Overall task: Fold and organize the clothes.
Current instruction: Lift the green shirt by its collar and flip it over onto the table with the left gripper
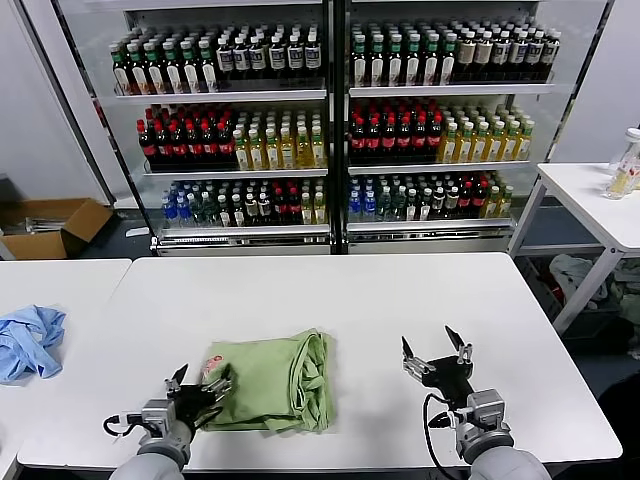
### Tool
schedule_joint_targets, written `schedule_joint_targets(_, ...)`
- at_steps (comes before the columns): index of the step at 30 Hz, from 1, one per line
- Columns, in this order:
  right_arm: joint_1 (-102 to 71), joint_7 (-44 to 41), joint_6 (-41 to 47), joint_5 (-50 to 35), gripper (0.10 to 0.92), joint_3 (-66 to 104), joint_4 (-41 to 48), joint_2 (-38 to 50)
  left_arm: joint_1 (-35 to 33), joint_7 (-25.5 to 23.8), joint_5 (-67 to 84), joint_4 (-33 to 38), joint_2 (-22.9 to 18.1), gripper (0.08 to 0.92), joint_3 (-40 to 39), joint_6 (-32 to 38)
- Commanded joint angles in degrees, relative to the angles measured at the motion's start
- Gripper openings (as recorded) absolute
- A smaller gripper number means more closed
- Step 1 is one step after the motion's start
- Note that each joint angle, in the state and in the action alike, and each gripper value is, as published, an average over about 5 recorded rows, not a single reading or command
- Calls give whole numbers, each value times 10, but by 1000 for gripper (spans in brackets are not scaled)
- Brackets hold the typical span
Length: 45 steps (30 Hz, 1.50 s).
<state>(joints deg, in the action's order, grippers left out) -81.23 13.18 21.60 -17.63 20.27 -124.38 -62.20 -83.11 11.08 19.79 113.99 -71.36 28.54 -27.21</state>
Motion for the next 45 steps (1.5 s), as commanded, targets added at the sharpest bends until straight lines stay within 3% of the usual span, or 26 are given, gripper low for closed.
schedule_joint_targets(1, 2, 0, 0, 4, 823, -4, 3, -3, -17, -10, 13, -26, 12, 823, 28, -6)
schedule_joint_targets(7, 0, 0, 0, 5, 823, -1, 1, -4, -10, -27, 45, -30, 6, 785, 18, -1)
schedule_joint_targets(23, -2, 0, -1, 6, 823, 1, 1, -1, -6, -51, 69, -33, 2, 326, 15, 11)
schedule_joint_targets(28, -2, 0, -2, 6, 823, 2, 0, 1, -7, -57, 91, -2, 14, 187, 37, 12)
schedule_joint_targets(32, -1, 0, -2, 5, 823, 4, -1, 4, -14, -58, 176, 61, 48, 102, 108, -14)
schedule_joint_targets(35, 0, 0, -2, 4, 823, 4, 0, 6, -19, -60, 246, 85, 89, 93, 196, -44)
schedule_joint_targets(41, 5, 0, -2, 3, 823, 4, -1, 7, -38, -65, 388, 40, 198, 93, 360, -60)
schedule_joint_targets(45, 6, 0, -2, 2, 823, 5, -2, 7, -44, -61, 446, 28, 245, 93, 393, -60)
